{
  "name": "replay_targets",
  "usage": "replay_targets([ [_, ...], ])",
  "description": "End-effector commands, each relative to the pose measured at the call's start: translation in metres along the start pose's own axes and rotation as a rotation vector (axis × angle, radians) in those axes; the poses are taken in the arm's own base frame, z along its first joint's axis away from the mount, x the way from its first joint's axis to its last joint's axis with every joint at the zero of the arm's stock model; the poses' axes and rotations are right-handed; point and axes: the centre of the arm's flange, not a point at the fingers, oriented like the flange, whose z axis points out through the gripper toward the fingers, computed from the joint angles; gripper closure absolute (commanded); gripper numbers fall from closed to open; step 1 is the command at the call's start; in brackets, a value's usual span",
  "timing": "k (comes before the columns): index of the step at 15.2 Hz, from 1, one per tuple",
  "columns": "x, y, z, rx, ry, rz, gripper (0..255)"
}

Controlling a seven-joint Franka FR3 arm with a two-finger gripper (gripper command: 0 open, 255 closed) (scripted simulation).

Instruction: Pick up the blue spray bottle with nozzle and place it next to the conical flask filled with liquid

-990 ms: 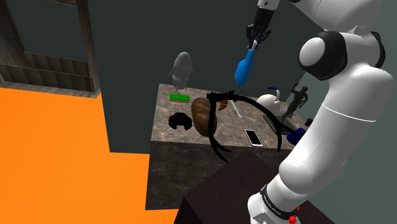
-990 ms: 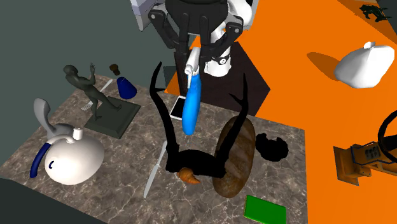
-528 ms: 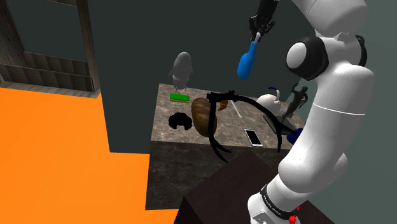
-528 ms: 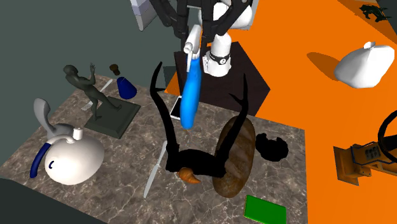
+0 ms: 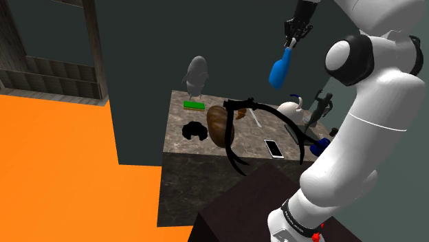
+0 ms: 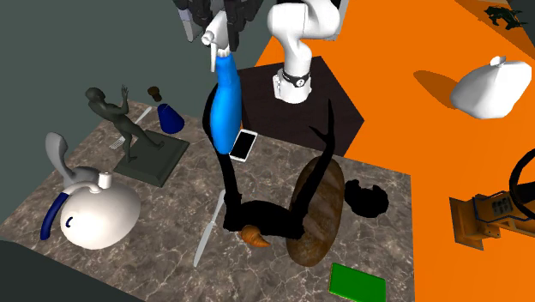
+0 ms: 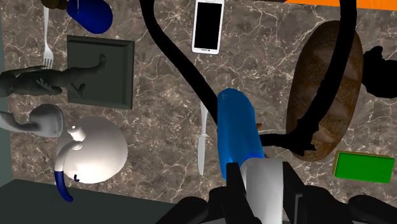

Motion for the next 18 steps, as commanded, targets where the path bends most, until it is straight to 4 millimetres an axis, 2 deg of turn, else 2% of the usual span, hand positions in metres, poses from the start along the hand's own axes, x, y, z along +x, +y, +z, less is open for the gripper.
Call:
replay_targets([
  [1,-0.012,0.024,0.004,0.0,0.0,-0.001,255],
  [18,-0.112,0.221,0.039,0.0,0.0,-0.001,255],
])
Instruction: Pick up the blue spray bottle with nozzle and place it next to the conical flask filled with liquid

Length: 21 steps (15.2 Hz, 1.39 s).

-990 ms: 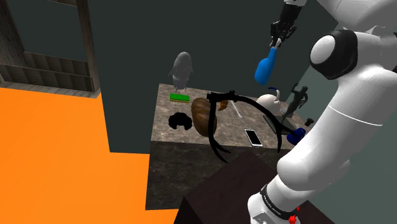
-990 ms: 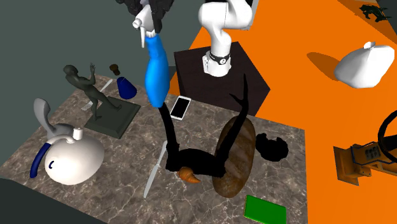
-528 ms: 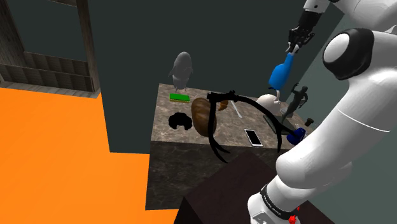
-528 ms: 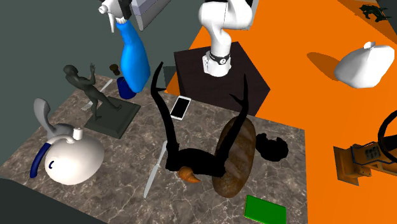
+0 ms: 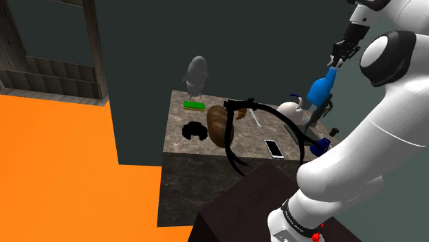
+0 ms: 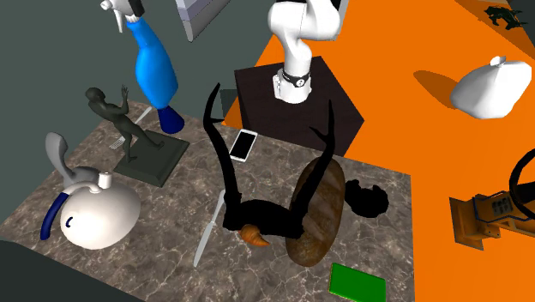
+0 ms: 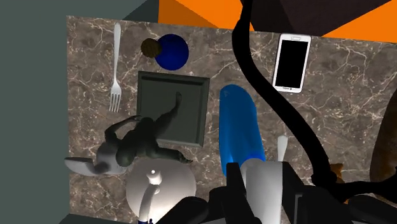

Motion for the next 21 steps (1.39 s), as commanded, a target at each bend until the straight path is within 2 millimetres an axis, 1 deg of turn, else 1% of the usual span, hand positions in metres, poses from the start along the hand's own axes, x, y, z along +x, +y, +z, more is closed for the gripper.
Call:
replay_targets([
  [1,-0.012,0.026,0.001,0.0,0.0,-0.002,255],
  [21,-0.13,0.258,0.042,0.0,0.0,-0.002,255],
])
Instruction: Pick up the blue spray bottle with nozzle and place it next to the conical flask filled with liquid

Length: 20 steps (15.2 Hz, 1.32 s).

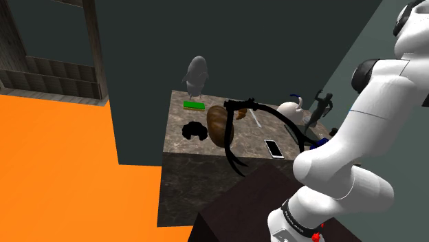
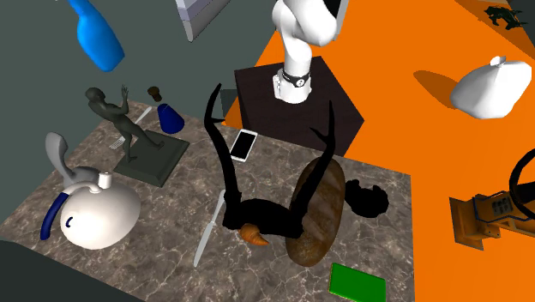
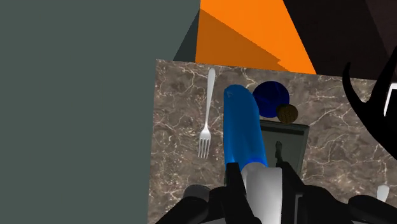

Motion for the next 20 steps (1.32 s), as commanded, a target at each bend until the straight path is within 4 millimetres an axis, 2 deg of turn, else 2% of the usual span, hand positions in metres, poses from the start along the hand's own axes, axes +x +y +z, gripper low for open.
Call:
replay_targets([
  [1,-0.007,0.016,0.003,0.001,0.001,-0.003,255],
  [20,-0.004,0.01,0.103,0.001,0.001,-0.003,255],
])
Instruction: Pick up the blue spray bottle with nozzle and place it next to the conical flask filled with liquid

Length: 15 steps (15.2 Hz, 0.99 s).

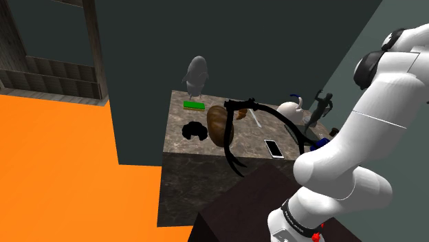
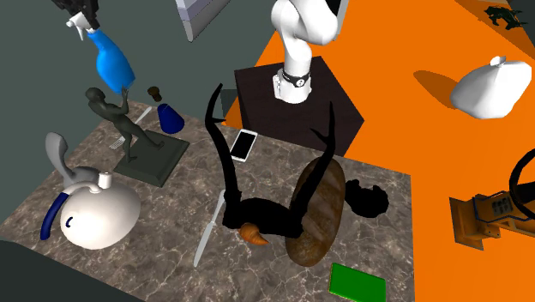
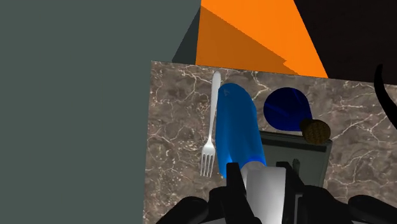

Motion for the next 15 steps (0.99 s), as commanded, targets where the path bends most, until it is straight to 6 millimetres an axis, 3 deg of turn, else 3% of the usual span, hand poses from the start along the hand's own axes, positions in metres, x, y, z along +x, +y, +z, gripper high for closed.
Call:
replay_targets([
  [1,0.0,-0.001,0.011,-0.001,0.0,0.0,255],
  [15,0.002,-0.006,0.085,-0.001,0.0,0.0,255],
])
